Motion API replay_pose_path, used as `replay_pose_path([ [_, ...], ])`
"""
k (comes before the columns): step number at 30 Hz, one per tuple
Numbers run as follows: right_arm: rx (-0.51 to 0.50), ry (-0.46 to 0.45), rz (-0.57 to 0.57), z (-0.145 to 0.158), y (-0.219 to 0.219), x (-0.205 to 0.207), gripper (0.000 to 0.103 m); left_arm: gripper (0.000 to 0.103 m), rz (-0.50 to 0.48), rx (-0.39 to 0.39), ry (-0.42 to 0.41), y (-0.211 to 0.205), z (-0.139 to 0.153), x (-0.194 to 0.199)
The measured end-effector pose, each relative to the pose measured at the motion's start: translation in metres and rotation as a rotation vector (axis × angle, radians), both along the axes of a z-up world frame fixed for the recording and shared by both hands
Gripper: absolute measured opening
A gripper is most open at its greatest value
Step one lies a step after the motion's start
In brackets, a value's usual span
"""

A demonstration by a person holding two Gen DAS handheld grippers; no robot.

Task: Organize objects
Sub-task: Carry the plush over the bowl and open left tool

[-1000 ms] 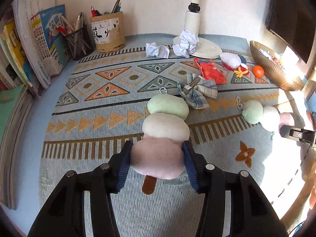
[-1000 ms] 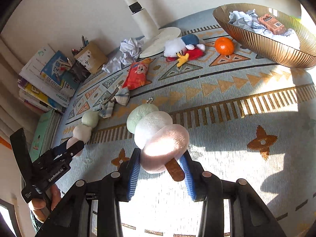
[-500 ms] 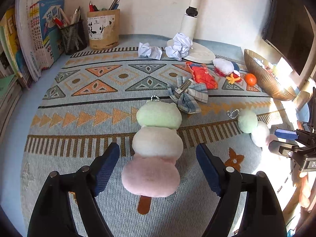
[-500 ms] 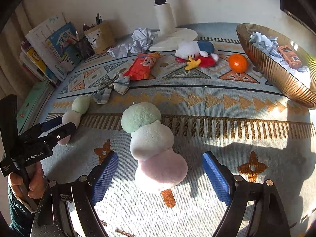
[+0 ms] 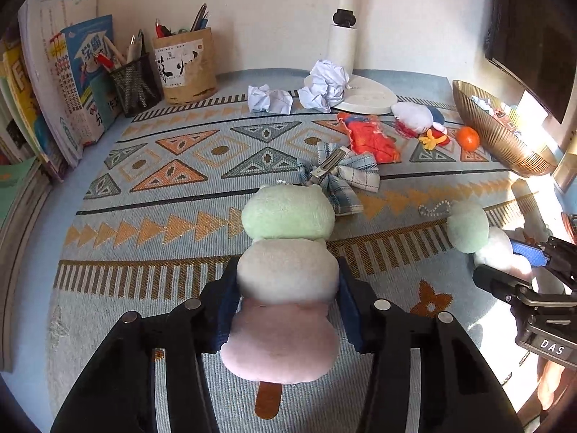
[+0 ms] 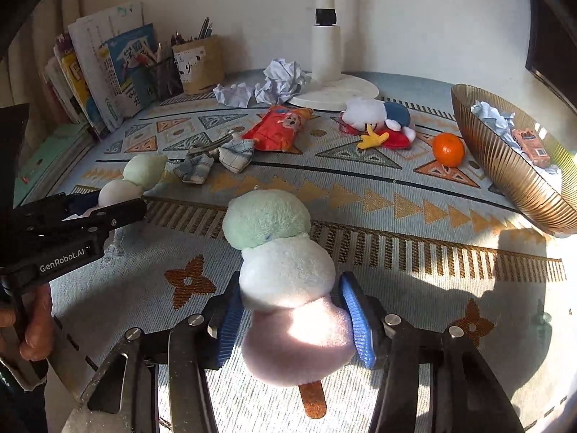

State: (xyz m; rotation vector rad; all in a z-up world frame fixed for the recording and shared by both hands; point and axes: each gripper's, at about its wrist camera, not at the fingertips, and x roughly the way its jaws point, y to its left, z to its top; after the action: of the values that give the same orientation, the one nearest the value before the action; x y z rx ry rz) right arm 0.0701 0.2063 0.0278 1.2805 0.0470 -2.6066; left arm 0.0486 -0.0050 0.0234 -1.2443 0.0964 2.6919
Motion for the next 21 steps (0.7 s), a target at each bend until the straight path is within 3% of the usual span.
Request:
replay_pose_path([
  [5, -0.117, 0.122, -0.124, 0.059, 0.062, 0.006, 0.051, 0.047, -0.098, 0.071, 0.146, 0.040, 0.059, 0.002],
  [8, -0.171, 0.265, -0.273, 0.110, 0.119, 0.010, 0.051, 0.047, -0.191, 0.166, 0.206, 0.081, 0.095, -0.015],
  [11, -0.181, 0.383, -0.454, 0.145, 0.173, 0.011, 0.052, 0.047, -0.268, 0.212, 0.260, 0.134, 0.121, -0.037],
  [13, -0.187, 0.405, -0.561, 0.154, 0.207, 0.003, 0.052, 0.047, -0.309, 0.235, 0.293, 0.169, 0.130, -0.053],
  [16, -0.232, 0.377, -0.662, 0.150, 0.248, -0.015, 0.052, 0.047, -0.347, 0.279, 0.280, 0.214, 0.132, -0.080],
  [21, -0.254, 0.305, -0.681, 0.128, 0.272, -0.048, 0.054, 0.047, -0.367, 0.296, 0.245, 0.267, 0.113, -0.113],
])
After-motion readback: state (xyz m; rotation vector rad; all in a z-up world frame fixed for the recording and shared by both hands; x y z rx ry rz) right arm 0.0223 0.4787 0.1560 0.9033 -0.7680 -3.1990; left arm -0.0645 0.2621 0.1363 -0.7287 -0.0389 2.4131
